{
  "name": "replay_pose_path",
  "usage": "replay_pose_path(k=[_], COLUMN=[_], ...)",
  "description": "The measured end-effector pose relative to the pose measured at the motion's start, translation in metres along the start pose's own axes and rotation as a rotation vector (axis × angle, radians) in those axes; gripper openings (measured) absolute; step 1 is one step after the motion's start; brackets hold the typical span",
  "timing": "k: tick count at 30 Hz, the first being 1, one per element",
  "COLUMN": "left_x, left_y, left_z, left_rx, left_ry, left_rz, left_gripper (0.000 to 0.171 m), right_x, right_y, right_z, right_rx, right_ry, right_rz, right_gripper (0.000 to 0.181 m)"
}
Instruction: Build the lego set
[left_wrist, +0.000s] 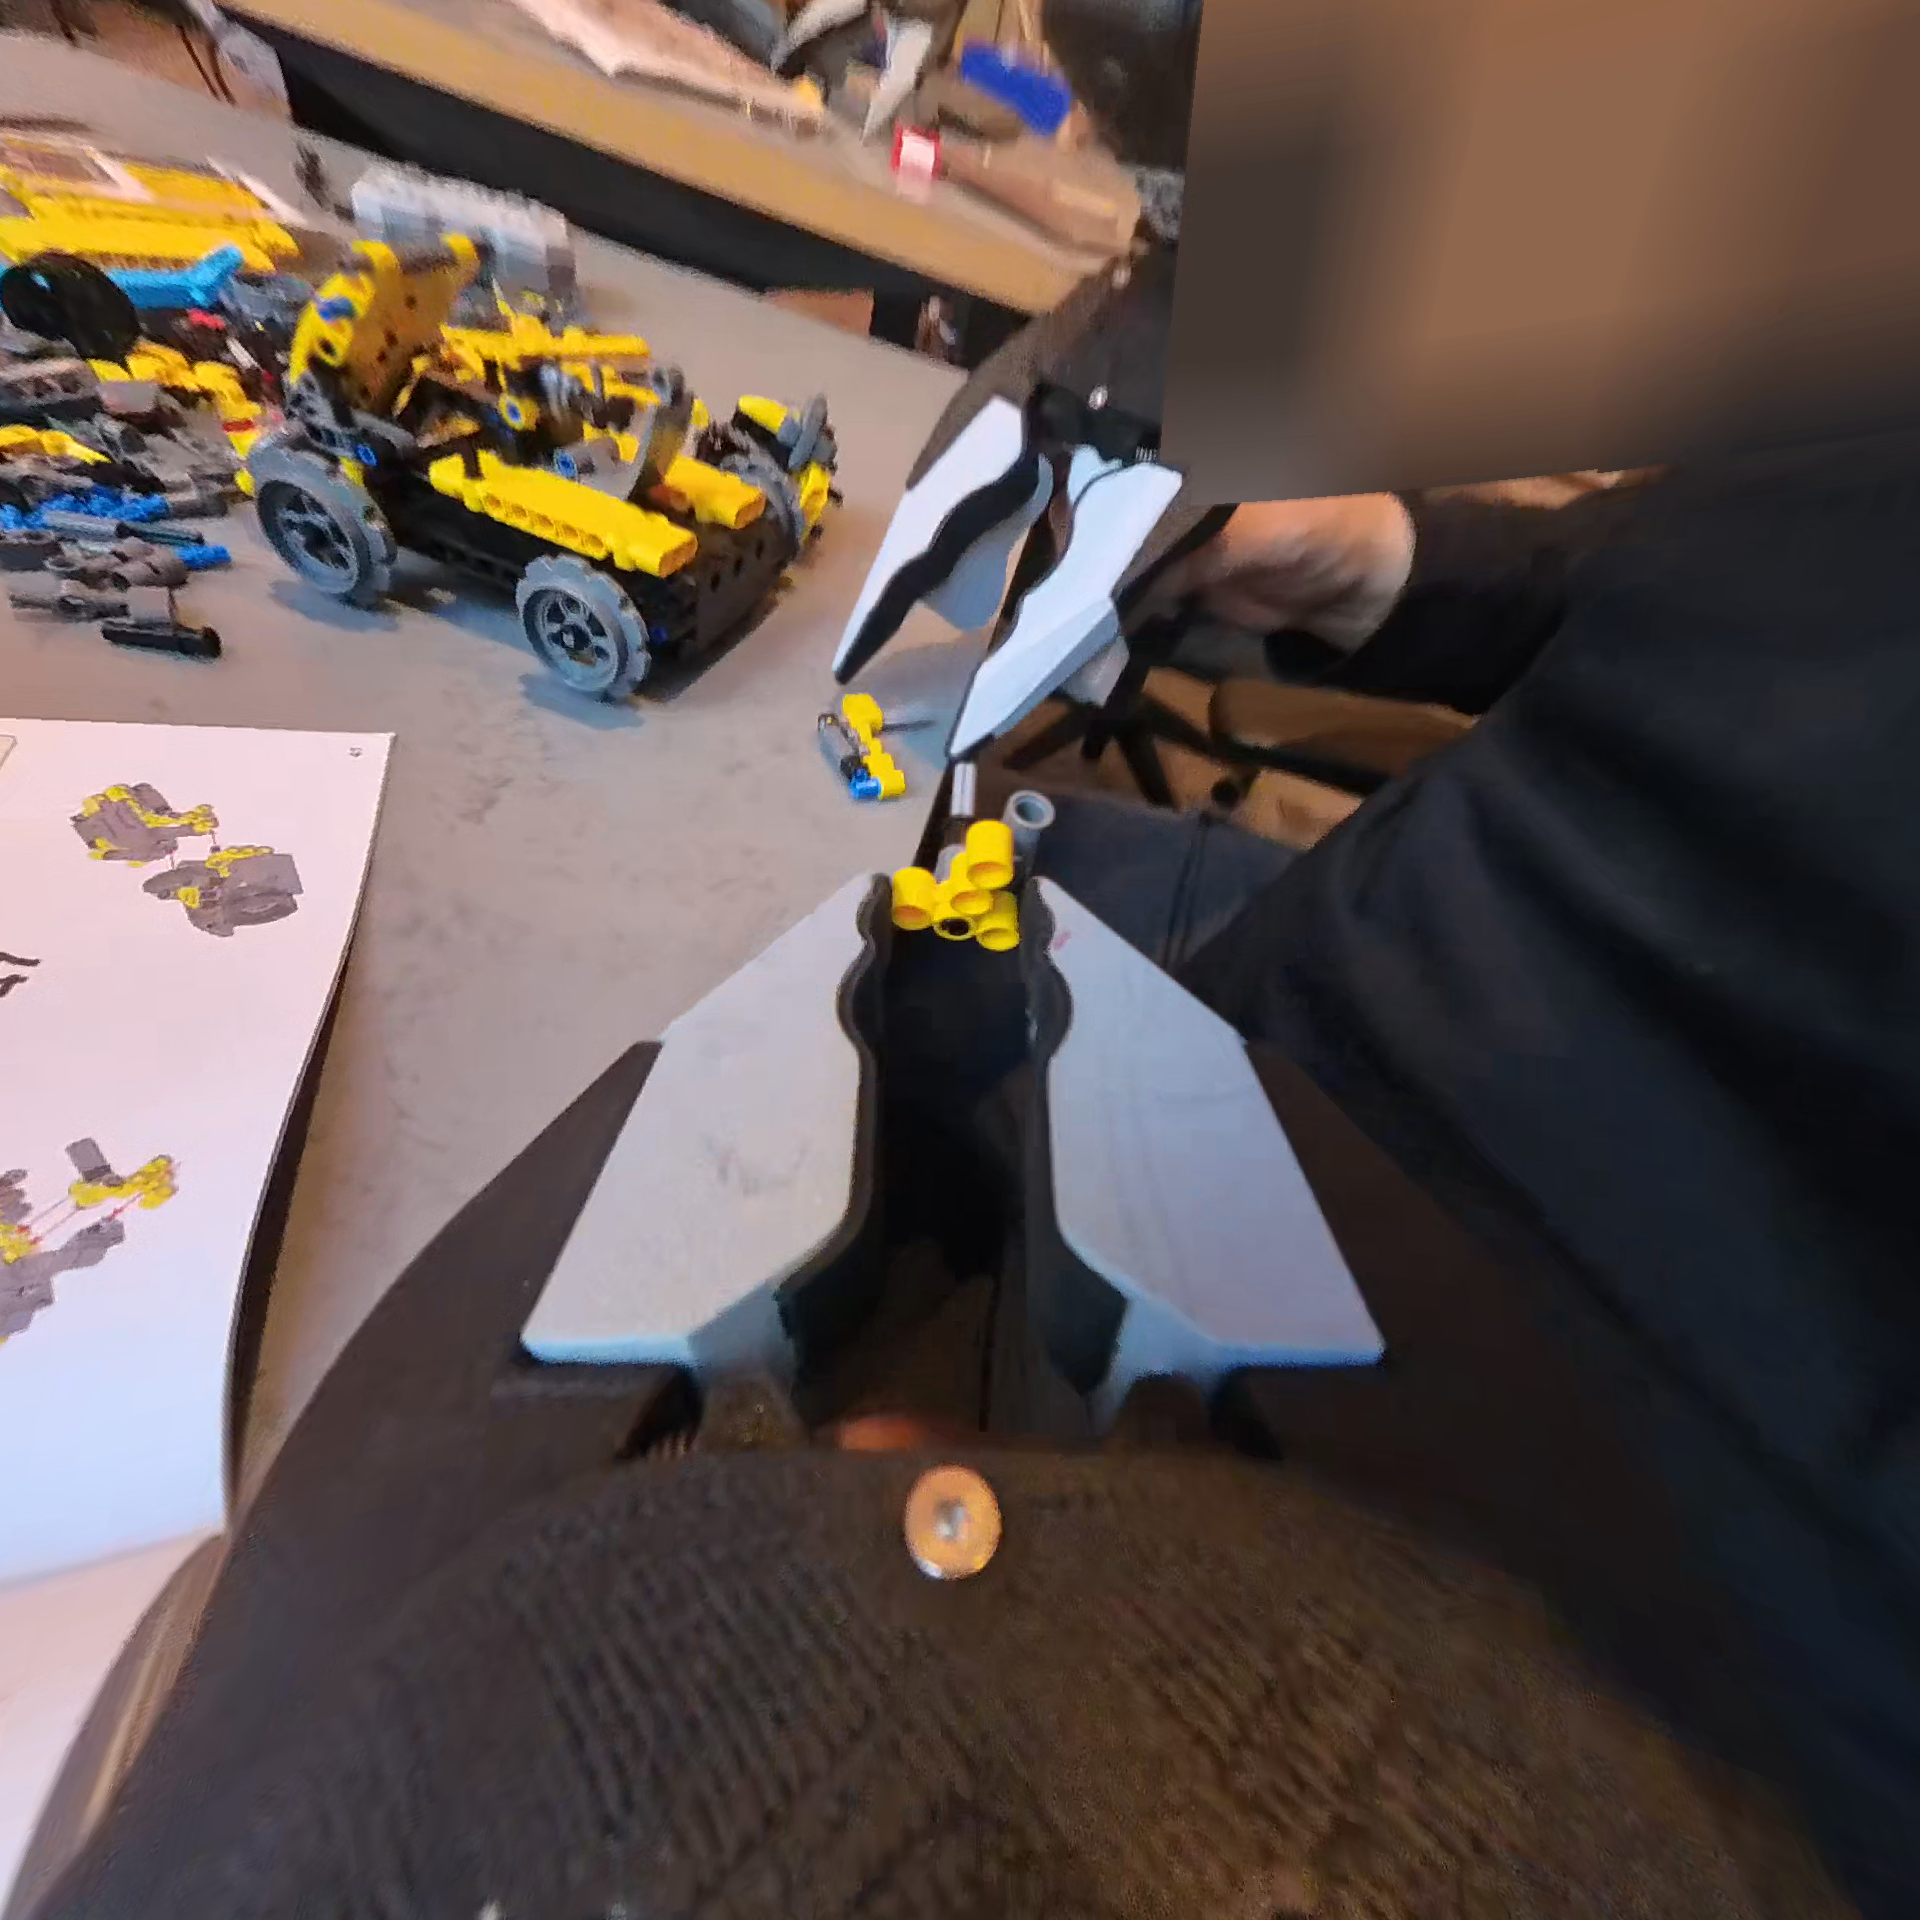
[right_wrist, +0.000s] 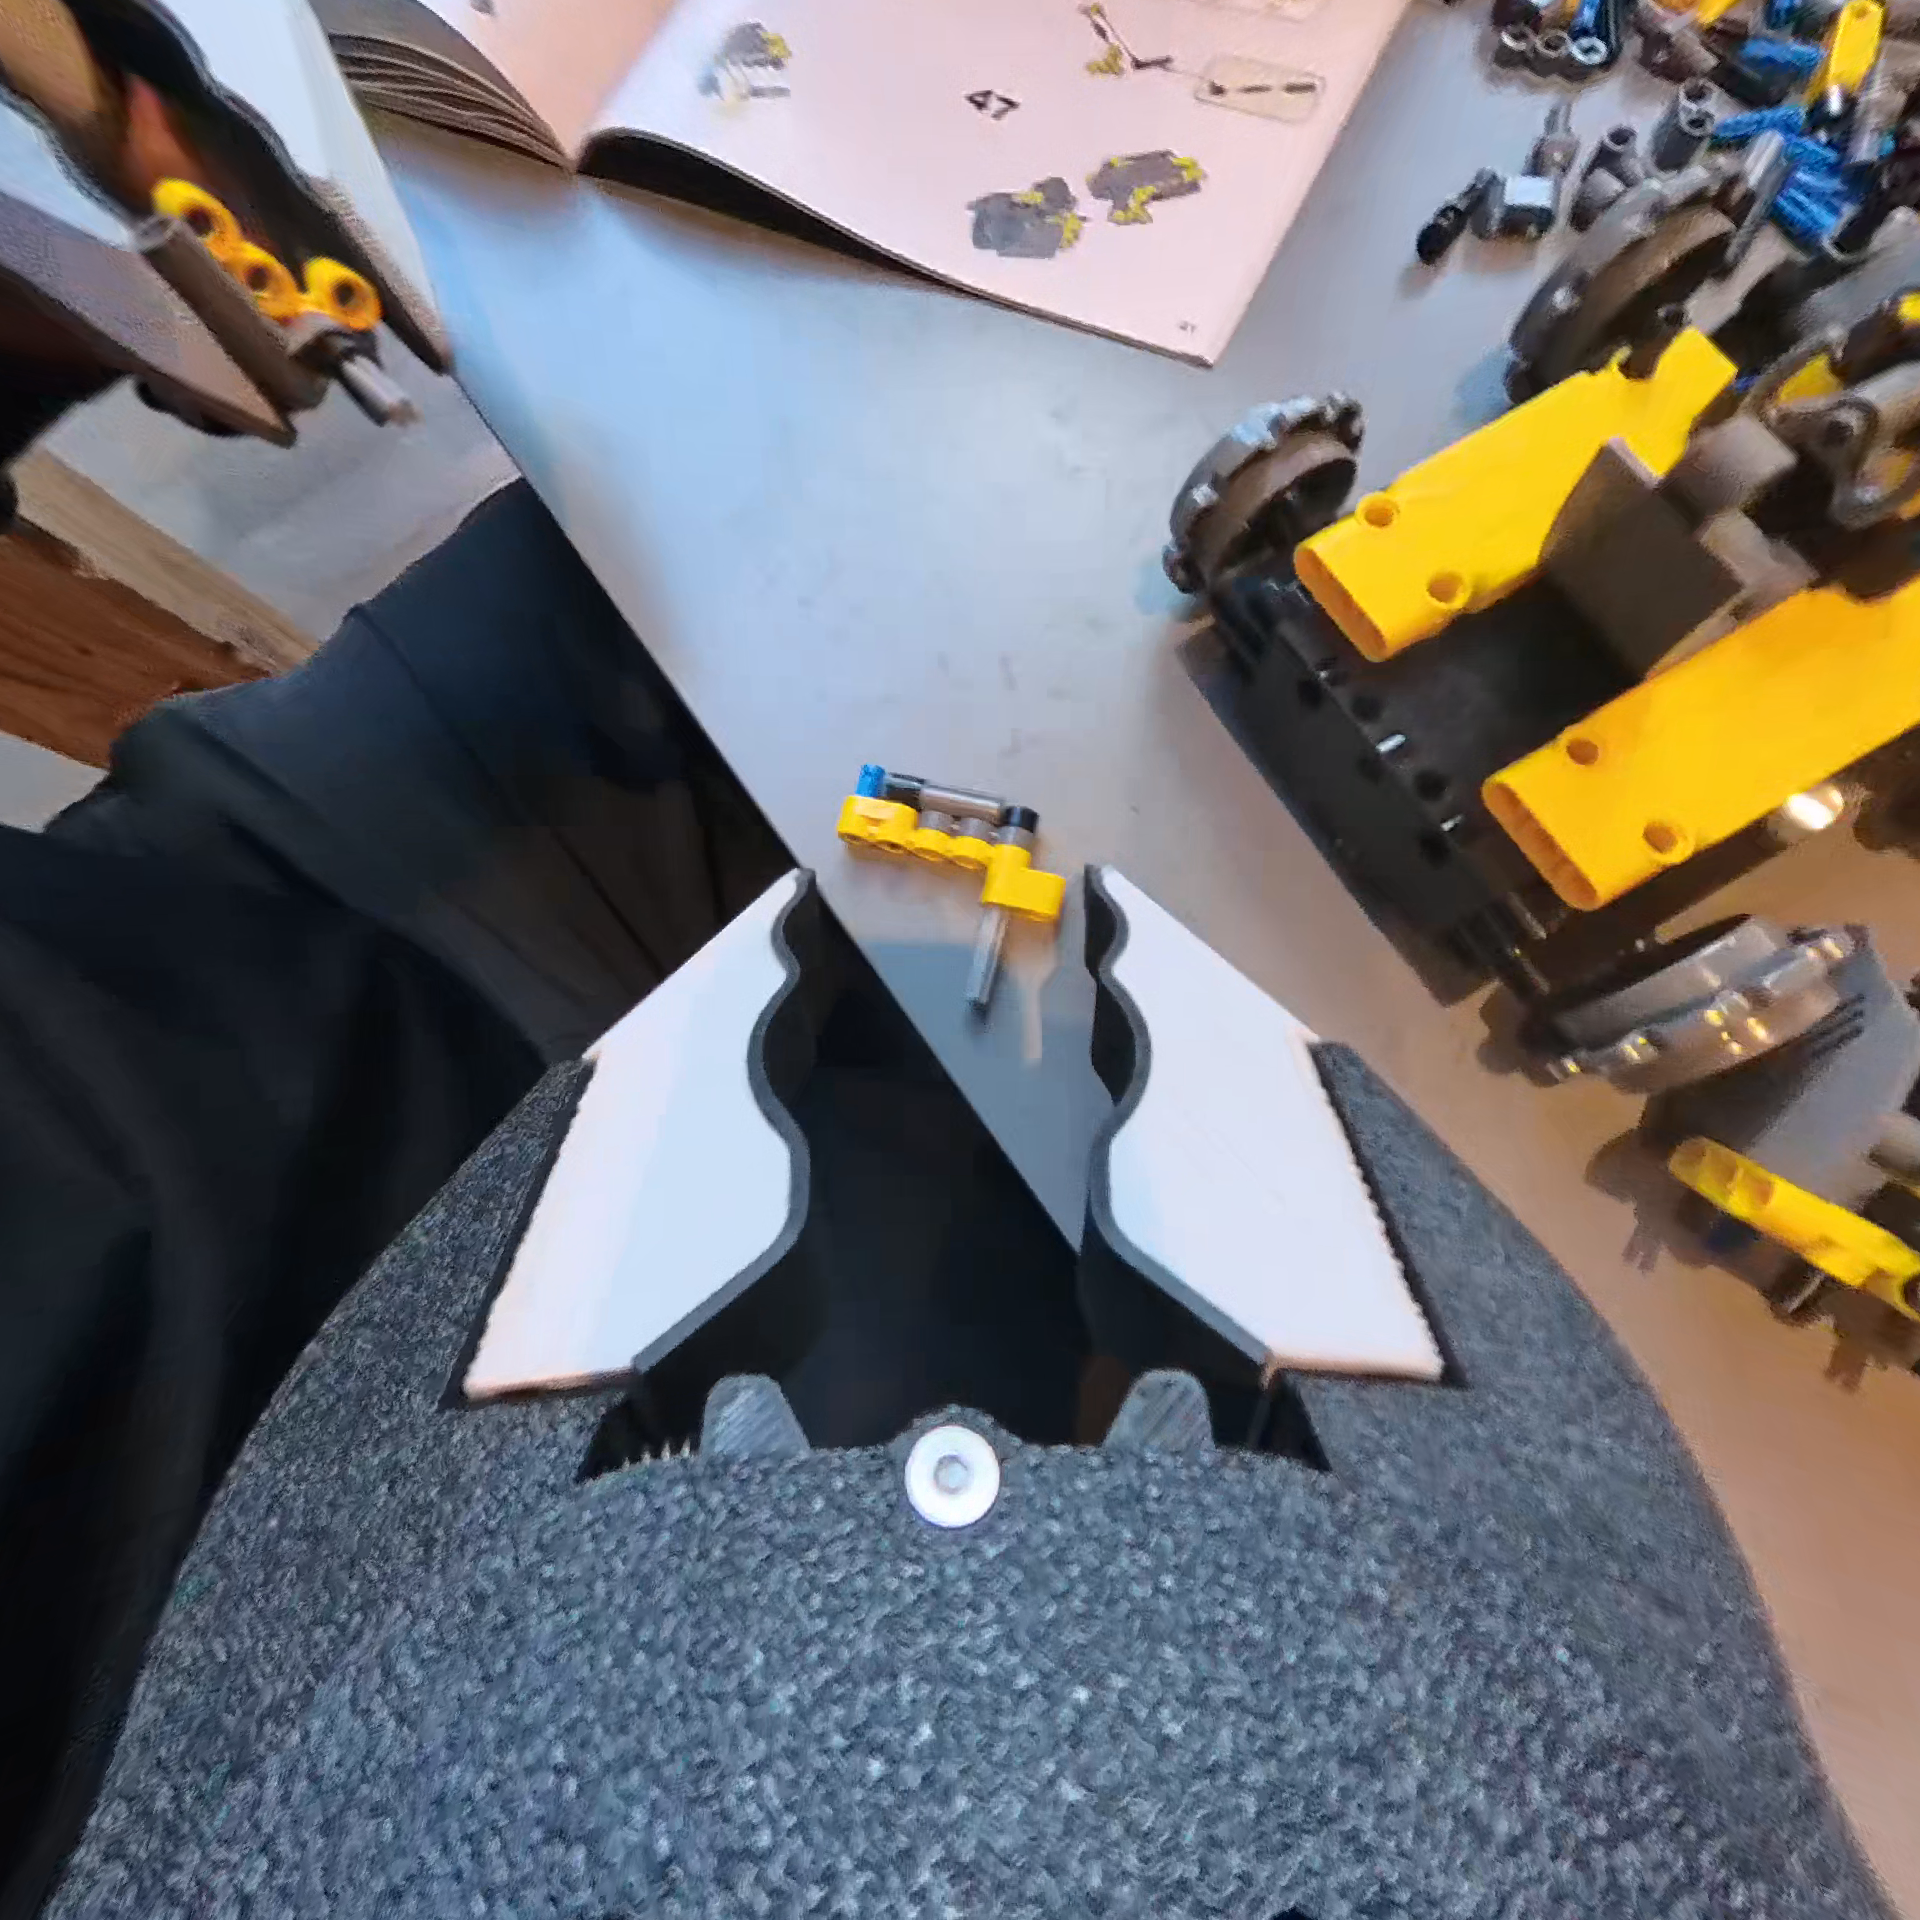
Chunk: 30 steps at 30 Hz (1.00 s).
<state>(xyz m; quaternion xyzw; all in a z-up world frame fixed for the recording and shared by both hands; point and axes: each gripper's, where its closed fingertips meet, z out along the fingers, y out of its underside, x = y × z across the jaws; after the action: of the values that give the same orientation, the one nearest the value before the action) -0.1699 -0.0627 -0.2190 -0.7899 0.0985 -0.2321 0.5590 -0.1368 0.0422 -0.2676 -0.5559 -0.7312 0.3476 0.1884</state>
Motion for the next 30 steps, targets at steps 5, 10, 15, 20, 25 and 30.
replay_pose_path(k=[5,10,15,20,25,30], left_x=[-0.013,-0.021,-0.031,-0.037,-0.038,-0.040], left_y=[0.006,0.009,0.019,0.033,0.033,0.034], left_z=[0.013,0.026,0.034,0.036,0.039,0.034], left_rx=[-0.156,-0.240,-0.344,-0.484,-0.530,-0.526], left_ry=[-0.015,0.012,0.009,0.031,0.076,0.058], left_rz=[0.059,0.070,0.008,0.020,0.039,0.056], left_gripper=[0.023,0.023,0.023,0.023,0.023,0.034], right_x=[0.004,0.000,-0.010,-0.038,-0.029,-0.032], right_y=[-0.002,-0.005,-0.009,-0.034,-0.041,-0.045], right_z=[0.009,0.016,0.022,0.025,0.033,0.037], right_rx=[0.003,-0.013,-0.023,0.011,-0.014,0.005], right_ry=[0.006,0.037,-0.014,-0.188,-0.189,-0.240], right_rz=[0.030,-0.006,-0.057,-0.206,-0.310,-0.297], right_gripper=[0.057,0.047,0.041,0.041,0.041,0.041])
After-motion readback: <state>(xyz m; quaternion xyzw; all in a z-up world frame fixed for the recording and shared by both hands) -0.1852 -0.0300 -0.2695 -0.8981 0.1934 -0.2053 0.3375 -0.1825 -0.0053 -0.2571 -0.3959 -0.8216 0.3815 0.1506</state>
